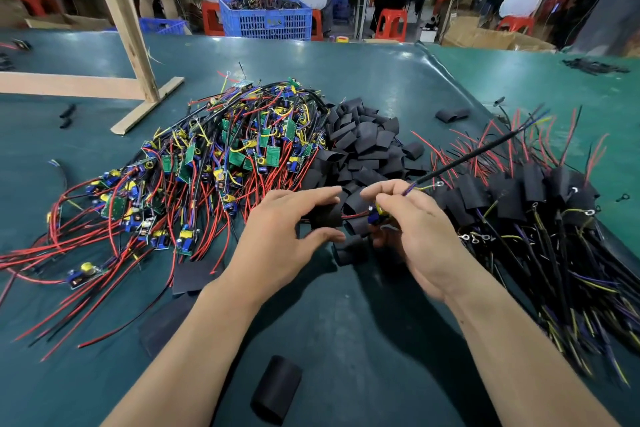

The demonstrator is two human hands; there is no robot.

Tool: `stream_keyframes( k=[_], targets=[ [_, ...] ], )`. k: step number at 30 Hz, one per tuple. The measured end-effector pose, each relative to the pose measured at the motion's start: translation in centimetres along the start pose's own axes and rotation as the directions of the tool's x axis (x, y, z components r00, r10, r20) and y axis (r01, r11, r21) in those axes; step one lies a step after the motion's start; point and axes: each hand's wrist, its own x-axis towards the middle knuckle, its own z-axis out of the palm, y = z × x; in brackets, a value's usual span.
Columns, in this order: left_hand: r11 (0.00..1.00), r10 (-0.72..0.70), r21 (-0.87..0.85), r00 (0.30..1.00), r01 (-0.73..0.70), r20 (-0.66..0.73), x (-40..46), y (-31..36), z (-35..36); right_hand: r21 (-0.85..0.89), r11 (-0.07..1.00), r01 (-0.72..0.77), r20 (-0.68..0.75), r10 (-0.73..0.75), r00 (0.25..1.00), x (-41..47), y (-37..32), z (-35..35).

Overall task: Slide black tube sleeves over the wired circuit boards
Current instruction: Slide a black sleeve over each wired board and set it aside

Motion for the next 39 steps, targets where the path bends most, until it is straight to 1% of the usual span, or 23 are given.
stream_keyframes(
  k=[3,7,10,14,17,21,26,30,33,37,39],
  targets=[
    [0.999,-0.011,-0.045,1.0,0.01,-0.029,0.0,0.2,0.1,0.059,0.996,0.06,0.026,-0.062,0.998,-0.1,-0.1,-0.2],
    [0.996,-0.029,-0.082,0.995,0.021,-0.092,-0.1,0.5,0.3,0.121,0.98,0.159,-0.072,-0.151,0.986,0.0,0.1,0.1],
    [0.995,-0.025,-0.094,0.994,0.015,-0.108,-0.1,0.8,0.3,0.109,0.975,0.191,-0.102,-0.181,0.978,-0.2,0.2,0.5],
    [0.994,-0.003,-0.113,0.993,-0.01,-0.119,-0.1,1.0,0.3,0.224,0.965,0.136,-0.075,-0.122,0.99,-0.3,0.3,1.0],
    [0.991,0.016,-0.126,0.991,-0.032,-0.129,-0.1,0.9,0.3,0.344,0.937,0.065,-0.042,-0.054,0.998,-0.3,0.2,1.2],
    [0.989,0.03,-0.142,0.993,-0.046,-0.111,-0.2,0.9,0.4,0.417,0.908,-0.028,-0.003,0.032,0.999,-0.4,0.1,1.4],
    [0.983,0.071,-0.158,0.991,-0.089,-0.113,0.1,0.9,0.4,0.38,0.92,-0.092,-0.022,0.108,0.994,-0.1,0.4,1.2],
    [0.979,0.099,-0.167,0.988,-0.117,-0.117,0.2,0.7,0.4,0.407,0.899,-0.159,0.04,0.157,0.987,0.0,0.3,0.7],
    [0.978,0.055,-0.199,0.996,-0.067,-0.065,0.0,0.6,0.5,0.379,0.901,-0.209,0.128,0.173,0.977,0.0,0.0,0.0],
    [0.983,-0.017,-0.186,1.0,0.012,-0.025,0.0,0.6,0.7,0.31,0.932,-0.189,0.118,0.16,0.98,0.0,0.0,-0.5],
    [0.977,-0.044,-0.209,0.999,0.041,-0.01,0.0,0.6,0.6,0.277,0.942,-0.188,0.128,0.157,0.979,-0.1,0.0,-0.5]
  ],
)
